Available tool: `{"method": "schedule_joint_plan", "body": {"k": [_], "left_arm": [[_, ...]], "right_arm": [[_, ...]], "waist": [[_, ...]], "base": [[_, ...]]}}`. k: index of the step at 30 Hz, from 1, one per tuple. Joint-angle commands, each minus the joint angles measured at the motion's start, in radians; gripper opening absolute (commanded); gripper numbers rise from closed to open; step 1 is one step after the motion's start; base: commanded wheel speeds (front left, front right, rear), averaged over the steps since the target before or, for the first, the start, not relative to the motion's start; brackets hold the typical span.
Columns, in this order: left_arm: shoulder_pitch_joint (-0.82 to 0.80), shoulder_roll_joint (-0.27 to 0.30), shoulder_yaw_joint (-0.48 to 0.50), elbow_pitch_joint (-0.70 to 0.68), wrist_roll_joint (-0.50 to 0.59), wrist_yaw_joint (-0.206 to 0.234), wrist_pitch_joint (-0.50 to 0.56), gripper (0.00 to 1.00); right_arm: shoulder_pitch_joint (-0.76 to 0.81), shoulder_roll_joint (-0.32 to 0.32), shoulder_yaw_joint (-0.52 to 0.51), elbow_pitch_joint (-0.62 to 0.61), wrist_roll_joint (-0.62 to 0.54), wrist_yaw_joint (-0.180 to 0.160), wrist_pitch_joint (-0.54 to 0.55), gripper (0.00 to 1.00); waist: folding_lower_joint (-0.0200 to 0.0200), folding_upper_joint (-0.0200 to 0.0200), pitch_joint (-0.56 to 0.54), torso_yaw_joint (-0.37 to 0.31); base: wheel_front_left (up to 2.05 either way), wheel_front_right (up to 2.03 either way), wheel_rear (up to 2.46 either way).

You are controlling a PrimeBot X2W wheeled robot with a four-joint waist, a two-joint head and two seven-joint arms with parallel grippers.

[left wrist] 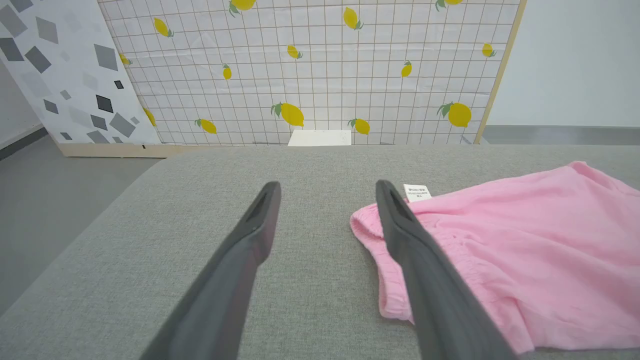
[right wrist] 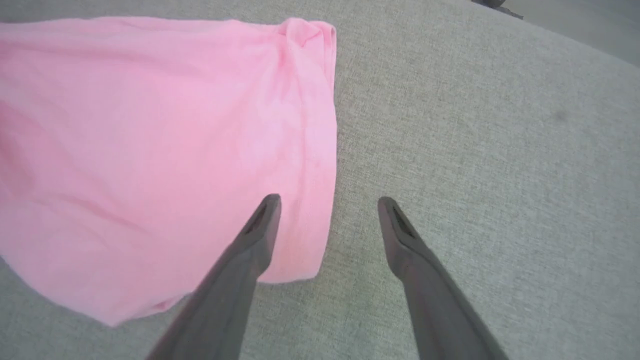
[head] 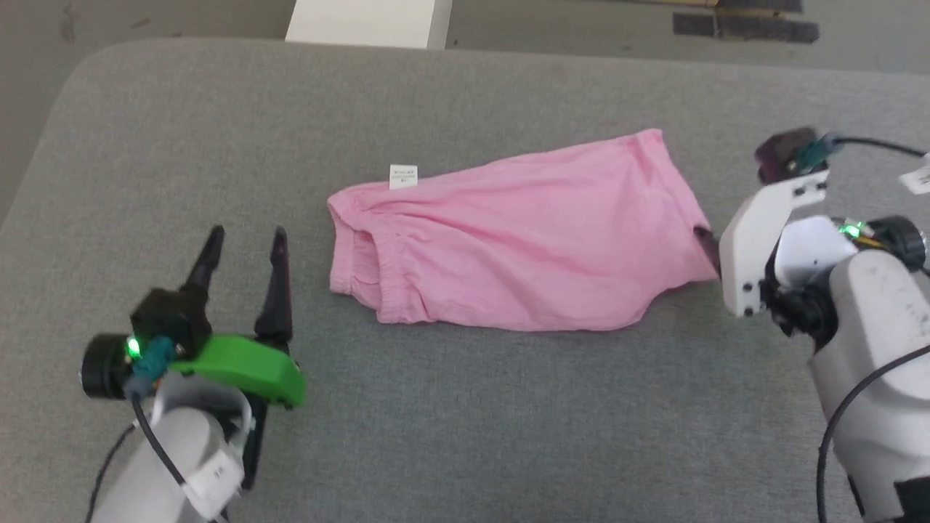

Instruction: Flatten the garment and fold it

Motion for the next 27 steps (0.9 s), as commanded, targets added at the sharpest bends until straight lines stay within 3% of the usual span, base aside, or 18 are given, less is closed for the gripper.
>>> {"method": "schedule_joint_plan", "body": {"k": [1, 13, 14, 15, 16, 21, 27], "left_arm": [[0.02, -0.005, -0.005, -0.014, 0.011, 0.01, -0.009, 1.0], [0.019, -0.043, -0.028, -0.029, -0.001, 0.008, -0.019, 1.0], [0.01, -0.047, -0.035, -0.022, -0.004, 0.004, -0.013, 1.0], [0.008, -0.048, -0.037, -0.021, -0.004, 0.004, -0.011, 1.0], [0.007, -0.049, -0.039, -0.02, -0.006, 0.004, -0.006, 1.0], [-0.006, -0.051, -0.049, -0.038, -0.04, 0.007, 0.091, 1.0], [-0.101, -0.05, -0.16, -0.089, -0.068, 0.01, 0.474, 1.0]], "right_arm": [[0.012, 0.003, 0.005, -0.008, -0.017, -0.002, 0.016, 1.0], [-0.054, 0.025, 0.024, 0.117, -0.126, -0.002, 0.054, 1.0], [-0.07, 0.029, 0.038, 0.167, -0.132, -0.002, 0.079, 0.74], [-0.073, 0.03, 0.04, 0.179, -0.129, -0.002, 0.09, 0.29], [-0.076, 0.031, 0.044, 0.191, -0.122, -0.002, 0.1, 0.0], [-0.093, 0.026, 0.055, 0.201, -0.09, -0.002, 0.095, 0.0], [-0.103, 0.021, 0.092, 0.194, -0.066, -0.002, 0.088, 0.0]], "waist": [[0.0, 0.0, -0.009, -0.003], [0.0, 0.0, 0.069, 0.057], [0.0, 0.0, 0.077, 0.062], [0.0, 0.0, 0.077, 0.062], [0.0, 0.0, 0.075, 0.061], [0.0, 0.0, 0.055, 0.043], [0.0, 0.0, 0.034, 0.026]], "base": [[0.0, 0.0, 0.0], [0.0, 0.0, 0.0], [0.0, 0.0, 0.0], [0.0, 0.0, 0.0], [0.0, 0.0, 0.0], [0.0, 0.0, 0.0], [0.0, 0.0, 0.0]]}}
